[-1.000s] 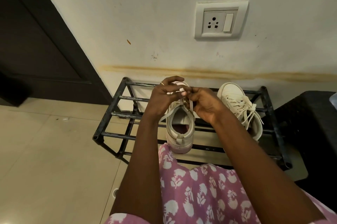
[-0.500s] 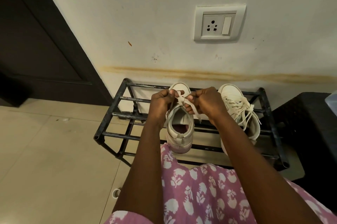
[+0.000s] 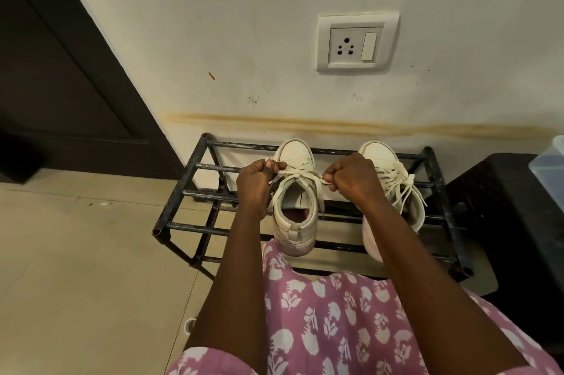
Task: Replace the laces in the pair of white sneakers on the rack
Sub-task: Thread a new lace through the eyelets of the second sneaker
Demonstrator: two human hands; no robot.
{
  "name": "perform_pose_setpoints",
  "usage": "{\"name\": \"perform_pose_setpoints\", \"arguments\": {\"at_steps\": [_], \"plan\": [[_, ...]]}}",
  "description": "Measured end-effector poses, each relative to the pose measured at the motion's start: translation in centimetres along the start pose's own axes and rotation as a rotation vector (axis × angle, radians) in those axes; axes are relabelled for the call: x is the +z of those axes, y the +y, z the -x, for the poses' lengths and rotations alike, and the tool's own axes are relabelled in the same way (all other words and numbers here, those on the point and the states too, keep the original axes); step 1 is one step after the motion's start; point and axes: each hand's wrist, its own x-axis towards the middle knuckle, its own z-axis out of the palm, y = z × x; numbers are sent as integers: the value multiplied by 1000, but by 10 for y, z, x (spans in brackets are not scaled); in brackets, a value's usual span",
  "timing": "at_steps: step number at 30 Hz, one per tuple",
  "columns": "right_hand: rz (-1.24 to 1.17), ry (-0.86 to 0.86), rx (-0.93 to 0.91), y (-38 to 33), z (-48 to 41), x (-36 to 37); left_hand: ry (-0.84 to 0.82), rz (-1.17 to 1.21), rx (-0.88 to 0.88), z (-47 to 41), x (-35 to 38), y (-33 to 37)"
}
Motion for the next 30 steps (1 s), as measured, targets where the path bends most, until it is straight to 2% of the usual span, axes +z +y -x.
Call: {"name": "perform_pose_setpoints", "arguments": {"at_steps": [11, 15, 19, 20, 22, 24, 26, 28, 30], "plan": [[71, -9, -25, 5, 0, 1, 64, 78, -51, 0, -4, -2], [53, -28, -62, 3, 7, -1, 16, 39, -86, 7, -5, 6], [117, 55, -187, 1, 30, 4, 17, -308, -115, 18, -2, 25], [142, 120, -210, 2, 40, 5, 56, -456, -97, 25, 0, 30], [267, 323, -230, 7, 57, 6, 151, -791, 60, 45, 7, 38], [396, 520, -126, 12, 76, 3, 149, -1101, 280, 77, 16, 42], [398, 550, 114, 16, 95, 0, 48, -1279, 347, 108, 25, 39], [315, 460, 293, 22, 109, -5, -57, -1372, 146, 132, 31, 32], [194, 377, 341, 31, 116, -9, -126, -1415, -90, 145, 35, 25]]}}
